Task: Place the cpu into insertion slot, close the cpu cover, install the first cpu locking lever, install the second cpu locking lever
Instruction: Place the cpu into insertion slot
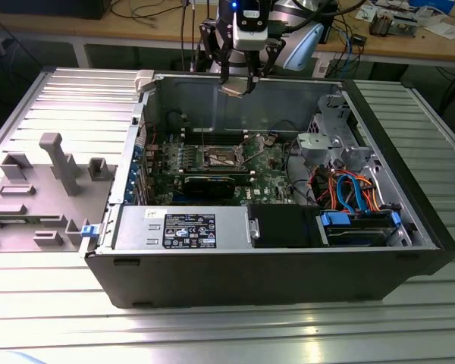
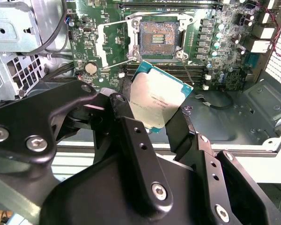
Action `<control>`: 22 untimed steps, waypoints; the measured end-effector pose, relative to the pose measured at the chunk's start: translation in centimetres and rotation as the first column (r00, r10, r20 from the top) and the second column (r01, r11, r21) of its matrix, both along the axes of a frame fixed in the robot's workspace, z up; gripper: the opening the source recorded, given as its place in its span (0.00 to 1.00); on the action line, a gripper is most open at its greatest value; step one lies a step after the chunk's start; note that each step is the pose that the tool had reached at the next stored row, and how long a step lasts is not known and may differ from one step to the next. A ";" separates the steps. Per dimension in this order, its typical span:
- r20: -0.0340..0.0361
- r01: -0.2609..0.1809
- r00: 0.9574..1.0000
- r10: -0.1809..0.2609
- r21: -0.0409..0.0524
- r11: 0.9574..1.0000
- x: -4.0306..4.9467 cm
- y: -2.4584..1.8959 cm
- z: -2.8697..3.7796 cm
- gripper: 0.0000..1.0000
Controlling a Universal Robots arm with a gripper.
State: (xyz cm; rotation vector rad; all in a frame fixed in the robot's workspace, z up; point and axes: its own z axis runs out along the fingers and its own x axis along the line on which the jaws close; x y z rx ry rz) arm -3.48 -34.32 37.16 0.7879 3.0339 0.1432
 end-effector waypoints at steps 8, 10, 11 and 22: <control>0.000 0.008 1.000 -0.008 0.000 1.000 0.00 0.00 0.00 0.54; 0.000 0.013 1.000 -0.013 0.000 1.000 0.00 0.00 0.00 0.54; 0.000 0.016 1.000 -0.016 0.000 1.000 0.00 0.00 0.00 0.54; 0.000 0.047 0.999 -0.047 0.000 0.999 0.00 0.00 0.00 0.54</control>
